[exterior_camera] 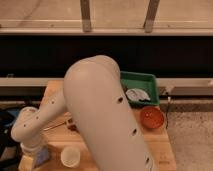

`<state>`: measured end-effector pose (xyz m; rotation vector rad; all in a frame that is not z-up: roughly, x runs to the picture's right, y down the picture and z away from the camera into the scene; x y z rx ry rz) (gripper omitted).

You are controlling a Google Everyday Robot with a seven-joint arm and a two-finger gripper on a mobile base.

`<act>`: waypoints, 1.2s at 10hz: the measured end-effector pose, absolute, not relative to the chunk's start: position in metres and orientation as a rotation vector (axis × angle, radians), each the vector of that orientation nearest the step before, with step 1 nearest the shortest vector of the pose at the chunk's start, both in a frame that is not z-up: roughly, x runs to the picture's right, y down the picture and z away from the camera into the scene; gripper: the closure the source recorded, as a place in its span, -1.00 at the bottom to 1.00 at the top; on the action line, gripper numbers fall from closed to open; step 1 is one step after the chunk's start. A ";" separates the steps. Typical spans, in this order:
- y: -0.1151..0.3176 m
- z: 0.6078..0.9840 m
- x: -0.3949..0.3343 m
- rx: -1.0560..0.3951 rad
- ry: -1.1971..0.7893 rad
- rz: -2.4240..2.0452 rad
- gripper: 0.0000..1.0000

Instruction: Place sponge in paper cup

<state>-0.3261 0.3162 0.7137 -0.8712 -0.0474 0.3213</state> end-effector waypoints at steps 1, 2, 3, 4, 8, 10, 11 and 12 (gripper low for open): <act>0.316 0.717 -0.324 -0.870 -0.051 0.320 -0.60; 0.318 0.719 -0.324 -0.873 -0.053 0.317 -0.60; 0.322 0.720 -0.325 -0.877 -0.054 0.311 -0.60; 0.324 0.719 -0.326 -0.879 -0.057 0.307 -0.60; 0.329 0.716 -0.325 -0.860 -0.045 0.328 -0.07; 0.328 0.714 -0.319 -0.843 -0.038 0.344 0.33; 0.327 0.713 -0.317 -0.837 -0.037 0.348 0.51; 0.325 0.712 -0.315 -0.828 -0.036 0.356 0.72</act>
